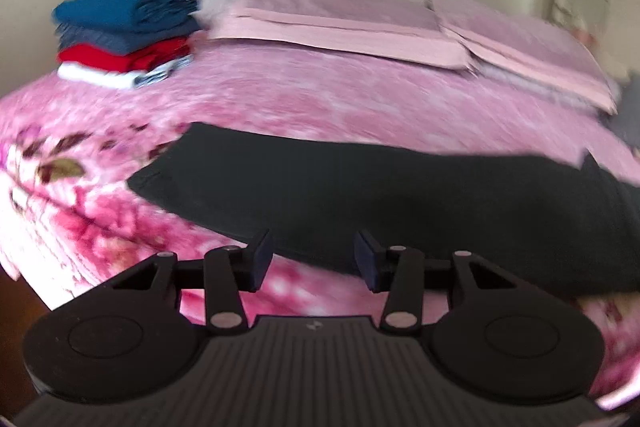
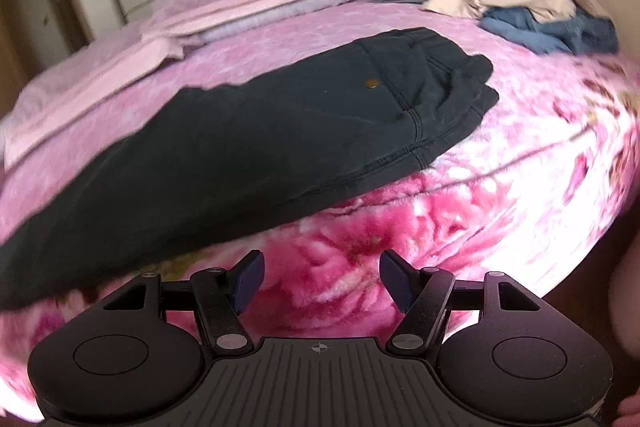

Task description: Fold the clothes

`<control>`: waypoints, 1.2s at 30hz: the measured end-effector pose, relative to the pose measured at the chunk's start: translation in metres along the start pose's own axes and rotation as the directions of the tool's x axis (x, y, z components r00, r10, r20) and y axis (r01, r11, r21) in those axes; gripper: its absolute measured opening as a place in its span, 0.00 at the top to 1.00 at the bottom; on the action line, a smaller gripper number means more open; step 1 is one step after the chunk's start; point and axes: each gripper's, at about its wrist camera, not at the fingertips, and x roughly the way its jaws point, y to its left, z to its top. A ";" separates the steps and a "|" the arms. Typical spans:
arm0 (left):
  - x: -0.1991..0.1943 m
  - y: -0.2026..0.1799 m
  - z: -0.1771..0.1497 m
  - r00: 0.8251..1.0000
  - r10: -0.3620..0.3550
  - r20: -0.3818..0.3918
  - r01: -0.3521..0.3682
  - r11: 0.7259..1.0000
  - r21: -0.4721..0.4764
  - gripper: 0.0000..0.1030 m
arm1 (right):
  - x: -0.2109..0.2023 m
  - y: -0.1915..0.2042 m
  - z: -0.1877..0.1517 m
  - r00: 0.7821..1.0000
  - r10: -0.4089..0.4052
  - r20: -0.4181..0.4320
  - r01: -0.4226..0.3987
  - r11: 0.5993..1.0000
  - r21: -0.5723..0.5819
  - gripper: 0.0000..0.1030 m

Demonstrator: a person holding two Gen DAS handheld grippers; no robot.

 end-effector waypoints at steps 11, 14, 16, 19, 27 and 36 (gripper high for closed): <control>0.066 0.112 0.019 0.995 0.097 0.019 -0.087 0.952 -0.292 0.64 | 0.016 0.020 0.018 0.990 0.102 0.099 -0.109 0.991 0.078 0.35; 0.053 0.126 0.019 0.999 0.049 0.002 -0.044 0.920 -0.391 0.65 | 0.019 0.023 0.019 0.986 0.124 0.109 -0.133 0.988 0.084 0.35; 0.043 0.133 0.016 1.000 0.000 -0.011 -0.005 0.886 -0.464 0.62 | 0.021 0.025 0.018 0.983 0.142 0.114 -0.152 0.985 0.082 0.35; 0.037 0.137 -0.006 0.991 -0.136 -0.013 0.098 0.773 -0.626 0.59 | 0.024 0.029 0.018 0.981 0.161 0.108 -0.170 0.983 0.075 0.35; 0.055 0.141 -0.012 0.979 -0.192 0.067 0.173 0.614 -0.770 0.50 | 0.031 0.025 0.014 0.983 0.165 0.075 -0.171 0.982 0.082 0.35; 0.062 0.130 -0.011 0.981 -0.156 0.113 0.185 0.605 -0.774 0.47 | 0.037 0.020 0.010 0.986 0.154 0.065 -0.160 0.982 0.101 0.35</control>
